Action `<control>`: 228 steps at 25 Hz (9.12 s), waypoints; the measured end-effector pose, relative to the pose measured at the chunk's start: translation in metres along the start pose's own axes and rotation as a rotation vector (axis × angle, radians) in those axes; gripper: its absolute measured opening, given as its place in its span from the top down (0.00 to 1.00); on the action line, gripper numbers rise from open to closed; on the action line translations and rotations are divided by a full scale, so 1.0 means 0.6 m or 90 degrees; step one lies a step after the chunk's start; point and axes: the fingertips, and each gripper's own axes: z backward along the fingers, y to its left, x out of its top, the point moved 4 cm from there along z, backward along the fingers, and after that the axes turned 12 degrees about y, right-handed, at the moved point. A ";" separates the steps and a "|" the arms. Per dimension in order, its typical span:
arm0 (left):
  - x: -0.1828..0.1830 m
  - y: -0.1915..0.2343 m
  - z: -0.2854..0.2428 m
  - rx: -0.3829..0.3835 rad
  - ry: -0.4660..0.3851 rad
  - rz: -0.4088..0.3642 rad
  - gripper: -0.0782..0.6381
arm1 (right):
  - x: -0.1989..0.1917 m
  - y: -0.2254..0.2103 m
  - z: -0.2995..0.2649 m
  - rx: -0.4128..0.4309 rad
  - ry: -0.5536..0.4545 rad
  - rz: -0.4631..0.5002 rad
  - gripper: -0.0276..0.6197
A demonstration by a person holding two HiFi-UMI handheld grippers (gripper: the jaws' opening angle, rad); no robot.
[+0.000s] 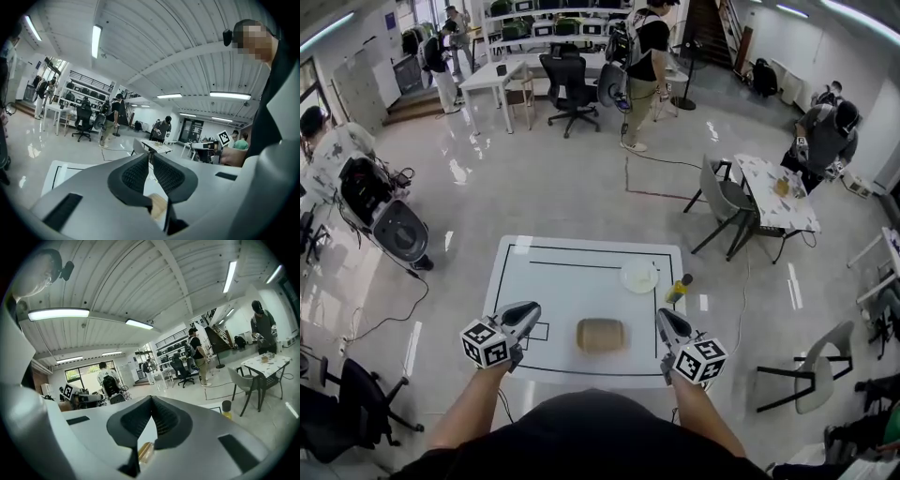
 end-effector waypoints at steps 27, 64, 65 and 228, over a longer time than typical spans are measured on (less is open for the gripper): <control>-0.017 0.024 -0.124 0.017 0.005 0.012 0.82 | -0.209 -0.149 -0.134 0.044 0.235 -0.066 0.94; -0.087 0.084 -0.181 -0.040 0.052 0.037 0.82 | -0.384 -0.138 -0.230 0.094 0.365 -0.141 0.80; -0.087 0.085 -0.180 -0.039 0.053 0.038 0.82 | -0.387 -0.137 -0.232 0.096 0.369 -0.142 0.80; -0.036 -0.016 -0.159 -0.063 0.014 0.062 0.82 | -0.042 -0.147 -0.114 0.177 0.151 -0.055 0.89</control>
